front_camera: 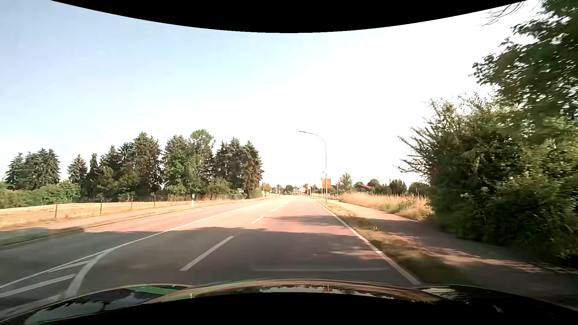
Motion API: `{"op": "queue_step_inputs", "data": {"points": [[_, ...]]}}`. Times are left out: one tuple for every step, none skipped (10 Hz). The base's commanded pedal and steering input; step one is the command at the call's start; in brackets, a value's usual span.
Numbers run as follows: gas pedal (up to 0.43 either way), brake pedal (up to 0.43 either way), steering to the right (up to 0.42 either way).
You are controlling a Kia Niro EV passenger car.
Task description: Follow the waypoints while adhering to traffic rules and regulations
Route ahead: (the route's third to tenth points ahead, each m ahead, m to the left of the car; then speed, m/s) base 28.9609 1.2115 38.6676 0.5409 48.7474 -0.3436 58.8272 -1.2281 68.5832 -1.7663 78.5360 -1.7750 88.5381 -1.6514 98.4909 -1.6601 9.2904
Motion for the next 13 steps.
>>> {"op": "queue_step_inputs", "data": {"points": [[0.287, 0.000, 0.031], [0.287, 0.000, 0.024], [0.280, 0.000, 0.017], [0.268, 0.000, 0.015], [0.268, 0.000, 0.015], [0.268, 0.000, 0.015], [0.268, 0.000, 0.015], [0.260, 0.000, 0.015], [0.260, 0.000, 0.015], [0.240, 0.000, 0.015], [0.228, 0.000, 0.011], [0.228, 0.000, 0.001], [0.228, 0.000, -0.003]]}}
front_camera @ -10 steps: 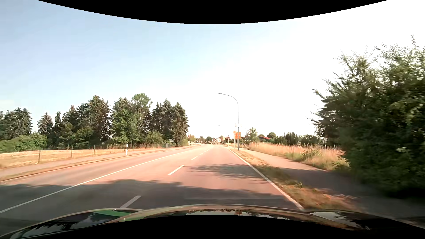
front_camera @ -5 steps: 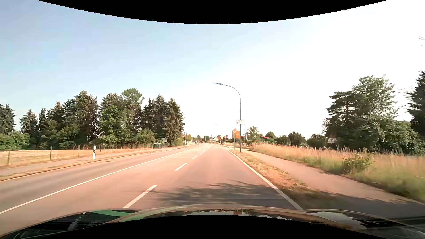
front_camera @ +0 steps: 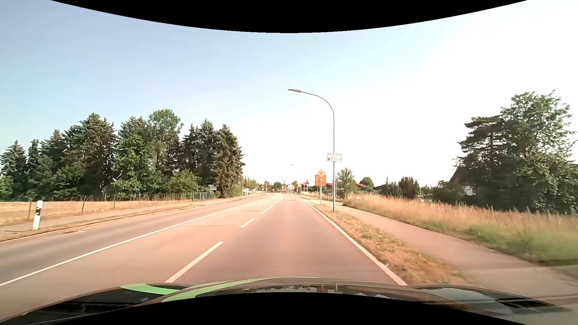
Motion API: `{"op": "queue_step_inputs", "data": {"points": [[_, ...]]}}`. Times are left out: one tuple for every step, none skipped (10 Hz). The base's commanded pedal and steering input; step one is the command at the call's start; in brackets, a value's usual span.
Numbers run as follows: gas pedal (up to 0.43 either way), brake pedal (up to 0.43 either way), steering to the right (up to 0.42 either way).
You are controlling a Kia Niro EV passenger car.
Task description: Follow the waypoints while adhering to traffic rules and regulations
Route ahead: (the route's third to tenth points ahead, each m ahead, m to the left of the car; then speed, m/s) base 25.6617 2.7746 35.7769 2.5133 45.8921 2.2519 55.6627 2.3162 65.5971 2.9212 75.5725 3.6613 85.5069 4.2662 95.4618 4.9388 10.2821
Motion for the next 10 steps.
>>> {"op": "queue_step_inputs", "data": {"points": [[0.228, 0.000, -0.003], [0.228, 0.000, -0.003], [0.228, 0.000, -0.001], [0.228, 0.000, -0.001], [0.228, 0.000, 0.000], [0.228, 0.000, 0.000], [0.228, 0.000, 0.001], [0.228, 0.000, 0.004], [0.228, 0.000, 0.004], [0.228, 0.000, 0.003]]}}
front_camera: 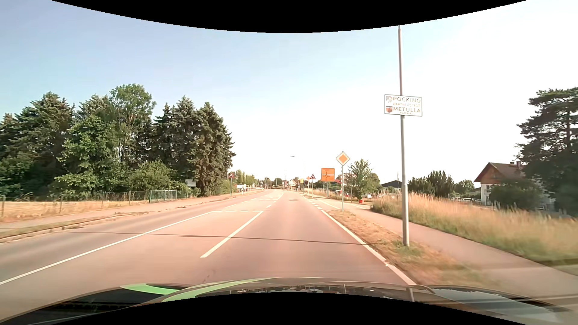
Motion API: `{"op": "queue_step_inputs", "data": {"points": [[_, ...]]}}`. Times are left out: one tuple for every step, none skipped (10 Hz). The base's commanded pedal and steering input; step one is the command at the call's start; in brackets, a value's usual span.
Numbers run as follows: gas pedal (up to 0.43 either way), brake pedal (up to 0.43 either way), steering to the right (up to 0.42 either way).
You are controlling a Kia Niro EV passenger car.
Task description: Follow the waypoints while adhering to traffic rules and regulations
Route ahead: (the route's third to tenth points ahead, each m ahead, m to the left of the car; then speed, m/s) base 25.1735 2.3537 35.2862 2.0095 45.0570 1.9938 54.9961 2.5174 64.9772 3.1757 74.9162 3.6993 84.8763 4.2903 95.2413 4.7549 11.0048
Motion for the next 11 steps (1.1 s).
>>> {"op": "queue_step_inputs", "data": {"points": [[0.228, 0.000, 0.005], [0.228, 0.000, 0.006], [0.228, 0.000, 0.005], [0.220, 0.000, 0.006], [0.197, 0.000, 0.005], [0.189, 0.000, 0.005], [0.177, 0.000, 0.005], [0.169, 0.000, 0.005], [0.157, 0.000, 0.005], [0.157, 0.000, 0.005], [0.150, 0.000, 0.003]]}}
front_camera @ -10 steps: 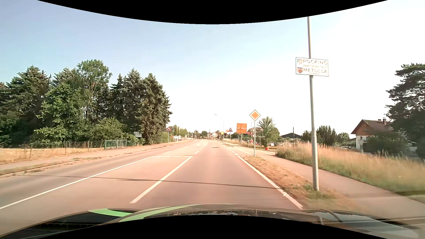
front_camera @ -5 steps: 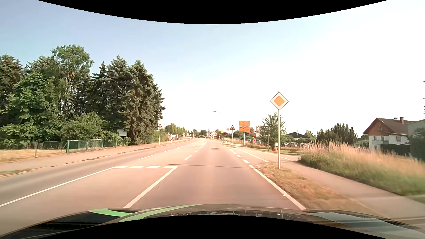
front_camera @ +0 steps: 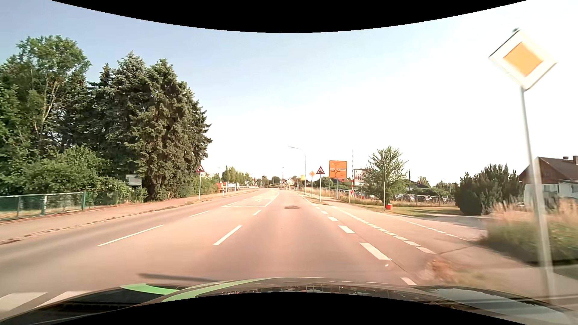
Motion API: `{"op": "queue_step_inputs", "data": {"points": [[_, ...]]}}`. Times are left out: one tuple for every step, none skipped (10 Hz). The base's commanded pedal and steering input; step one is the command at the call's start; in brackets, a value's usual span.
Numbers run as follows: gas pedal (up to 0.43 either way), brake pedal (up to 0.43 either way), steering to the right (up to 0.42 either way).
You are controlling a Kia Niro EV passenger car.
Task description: Follow the waypoints while adhering to traffic rules and regulations
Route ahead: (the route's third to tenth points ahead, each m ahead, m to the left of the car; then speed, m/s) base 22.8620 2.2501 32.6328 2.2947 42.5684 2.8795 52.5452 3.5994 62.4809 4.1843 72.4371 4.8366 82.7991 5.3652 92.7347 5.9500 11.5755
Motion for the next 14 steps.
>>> {"op": "queue_step_inputs", "data": {"points": [[0.138, 0.000, 0.003], [0.138, 0.000, 0.003], [0.118, 0.000, 0.003], [0.118, 0.000, 0.002], [0.110, 0.000, 0.002], [0.110, 0.000, 0.002], [0.110, 0.000, 0.002], [0.110, 0.000, 0.002], [0.130, 0.000, 0.001], [0.150, 0.000, 0.001], [0.157, 0.000, 0.001], [0.157, 0.000, 0.002], [0.157, 0.000, 0.001], [0.157, 0.000, -0.003]]}}
